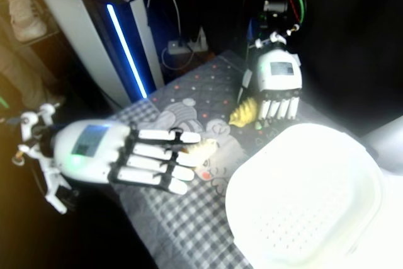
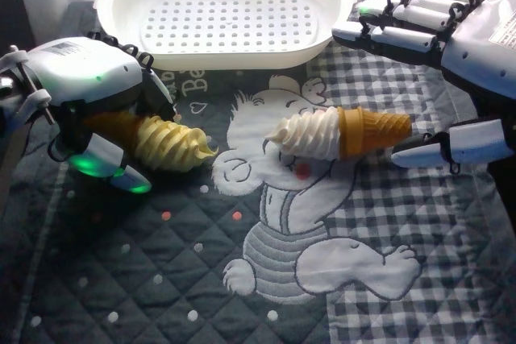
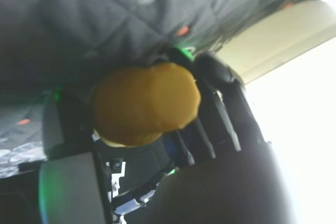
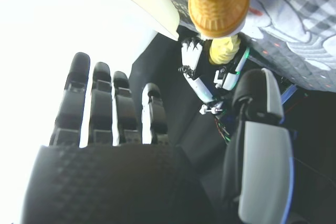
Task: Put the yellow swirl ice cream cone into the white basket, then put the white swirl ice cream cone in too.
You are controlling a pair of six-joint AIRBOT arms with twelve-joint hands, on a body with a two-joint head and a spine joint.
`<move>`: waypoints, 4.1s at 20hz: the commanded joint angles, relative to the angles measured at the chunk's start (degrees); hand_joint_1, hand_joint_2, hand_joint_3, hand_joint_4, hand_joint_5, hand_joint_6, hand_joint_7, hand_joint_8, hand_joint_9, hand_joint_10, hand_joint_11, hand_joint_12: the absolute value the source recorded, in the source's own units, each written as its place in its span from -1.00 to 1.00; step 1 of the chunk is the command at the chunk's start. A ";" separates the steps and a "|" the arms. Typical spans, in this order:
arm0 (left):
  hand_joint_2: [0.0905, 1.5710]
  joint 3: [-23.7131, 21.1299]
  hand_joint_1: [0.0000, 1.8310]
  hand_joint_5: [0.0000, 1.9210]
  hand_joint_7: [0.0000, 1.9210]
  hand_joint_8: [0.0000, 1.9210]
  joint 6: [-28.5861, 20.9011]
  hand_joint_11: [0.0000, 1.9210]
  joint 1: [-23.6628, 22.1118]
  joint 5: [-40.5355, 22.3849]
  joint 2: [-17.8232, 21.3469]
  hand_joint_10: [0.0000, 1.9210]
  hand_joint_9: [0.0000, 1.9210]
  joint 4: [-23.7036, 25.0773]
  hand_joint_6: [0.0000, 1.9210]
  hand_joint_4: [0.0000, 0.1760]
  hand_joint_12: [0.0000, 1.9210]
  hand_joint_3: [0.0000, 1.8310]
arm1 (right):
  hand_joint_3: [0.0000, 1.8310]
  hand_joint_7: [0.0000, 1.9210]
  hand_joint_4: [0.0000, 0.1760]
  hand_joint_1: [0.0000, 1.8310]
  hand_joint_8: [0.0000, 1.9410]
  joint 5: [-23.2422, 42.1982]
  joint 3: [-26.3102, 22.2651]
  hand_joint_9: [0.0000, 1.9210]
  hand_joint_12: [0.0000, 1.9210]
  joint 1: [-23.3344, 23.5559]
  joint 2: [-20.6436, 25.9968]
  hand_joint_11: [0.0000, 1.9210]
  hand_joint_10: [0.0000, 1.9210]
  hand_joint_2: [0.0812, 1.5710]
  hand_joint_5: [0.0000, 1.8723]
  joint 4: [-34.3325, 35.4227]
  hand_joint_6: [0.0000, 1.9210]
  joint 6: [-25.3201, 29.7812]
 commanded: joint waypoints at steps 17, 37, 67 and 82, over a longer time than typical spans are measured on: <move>0.25 26.43 0.31 0.28 0.07 -0.11 -2.74 -0.12 -20.13 7.51 -15.83 0.33 -0.01 -2.82 -0.44 -1.00 0.62 -1.00 | -1.00 -0.80 0.75 -0.29 -0.99 6.68 1.44 -0.70 -0.50 0.89 -2.31 -0.78 -1.00 0.18 -0.90 1.53 -1.00 0.32; 0.11 4.79 -0.18 -0.68 -0.72 -1.00 -3.61 -1.00 -12.80 -15.26 0.58 -1.00 -0.73 0.36 -1.00 0.59 -0.18 -1.00 | -1.00 -0.66 0.13 -0.34 -0.99 13.64 2.46 -0.63 -0.37 1.58 -4.95 -0.83 -1.00 0.18 -0.71 -0.41 -1.00 8.30; 0.10 -9.49 -0.21 -0.60 -0.65 -0.99 -12.71 -1.00 3.91 -37.43 11.81 -1.00 -0.71 0.13 -1.00 -0.45 -0.16 -1.00 | -1.00 -0.16 -1.00 0.27 -0.03 -6.34 15.32 -0.22 0.77 9.15 -18.39 -0.30 0.43 0.14 0.07 -12.70 -0.97 24.09; 0.09 -9.00 -0.12 -0.56 -0.65 -1.00 -13.09 -1.00 4.33 -37.39 10.91 -1.00 -0.70 -0.27 -1.00 -0.35 -0.20 -1.00 | -1.00 0.10 -1.00 0.39 0.22 8.45 15.04 0.13 0.72 10.82 -13.06 0.06 0.40 0.33 0.22 -8.48 -0.52 29.86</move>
